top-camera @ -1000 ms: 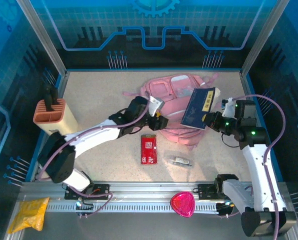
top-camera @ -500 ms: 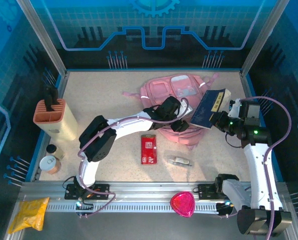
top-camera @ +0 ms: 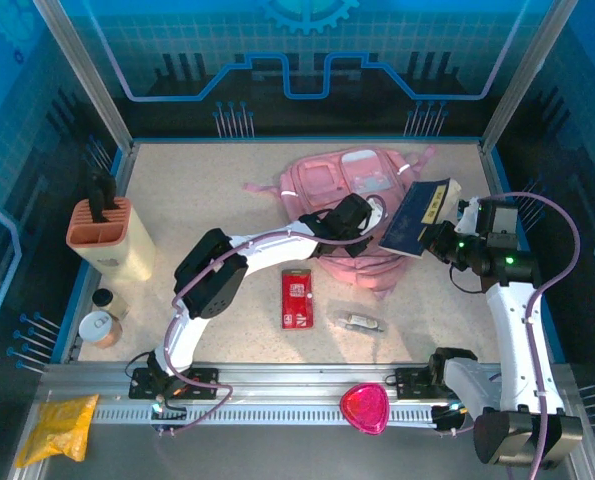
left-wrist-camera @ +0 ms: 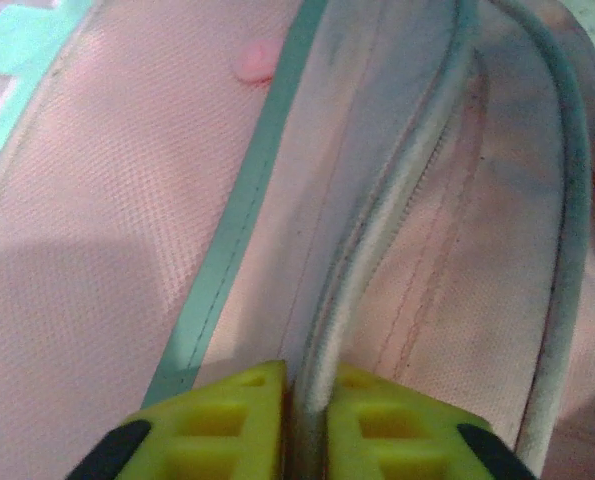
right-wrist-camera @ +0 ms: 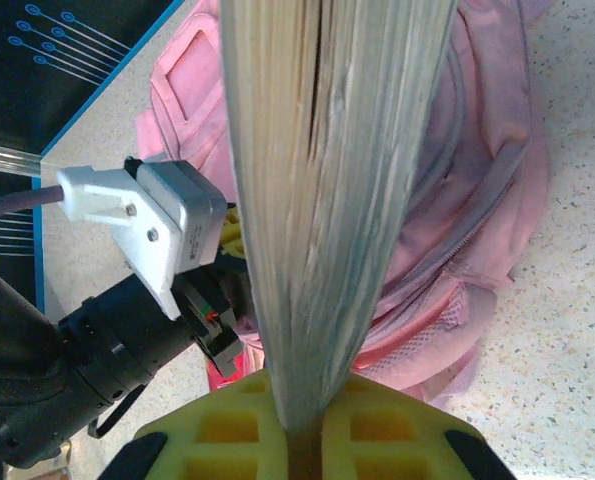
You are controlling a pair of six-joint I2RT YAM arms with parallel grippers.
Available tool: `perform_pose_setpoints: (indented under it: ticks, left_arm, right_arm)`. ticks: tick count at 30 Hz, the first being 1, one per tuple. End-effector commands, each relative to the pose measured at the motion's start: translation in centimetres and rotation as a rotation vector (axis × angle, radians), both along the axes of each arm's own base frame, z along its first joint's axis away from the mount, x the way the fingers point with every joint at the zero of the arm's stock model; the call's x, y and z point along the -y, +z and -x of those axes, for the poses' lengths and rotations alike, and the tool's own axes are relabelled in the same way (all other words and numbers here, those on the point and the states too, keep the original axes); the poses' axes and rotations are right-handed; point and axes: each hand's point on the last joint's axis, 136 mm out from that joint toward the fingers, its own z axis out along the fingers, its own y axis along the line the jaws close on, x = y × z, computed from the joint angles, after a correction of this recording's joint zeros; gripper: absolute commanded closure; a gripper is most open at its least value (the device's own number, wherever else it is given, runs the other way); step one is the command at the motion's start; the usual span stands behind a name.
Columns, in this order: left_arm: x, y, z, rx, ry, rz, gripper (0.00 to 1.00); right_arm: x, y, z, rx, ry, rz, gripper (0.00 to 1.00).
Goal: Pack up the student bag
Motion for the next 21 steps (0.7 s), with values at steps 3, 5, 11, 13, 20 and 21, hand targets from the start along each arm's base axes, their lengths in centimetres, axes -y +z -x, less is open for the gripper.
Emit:
perform_pose_setpoints:
  ticks: [3,5,11,13,20,21]
  left_arm:
    - [-2.9,3.0,-3.2,0.077,0.166,0.002,0.97]
    - [-3.7,4.7,-3.8,0.098,0.194,0.041,1.00]
    - [-6.9,9.7,-6.4,0.137,0.311,0.168,1.00]
    - [-8.0,11.2,-7.2,0.137,0.352,0.216,1.00]
    - [-11.5,15.6,-9.2,0.137,0.470,0.346,1.00]
    - [-11.8,16.1,-9.3,0.142,0.466,0.357,1.00]
  right_arm:
    - [-0.1,1.2,-0.3,0.038,-0.002,-0.028,0.92]
    - [-0.2,1.4,-0.2,0.041,0.003,-0.026,0.93]
    - [-0.3,1.8,0.1,0.049,0.003,-0.010,0.93]
    - [-0.1,1.9,0.2,0.053,0.002,0.011,0.93]
    - [-0.4,1.3,0.3,0.046,0.019,0.020,0.93]
    - [-0.9,1.2,0.2,0.047,0.043,0.005,0.93]
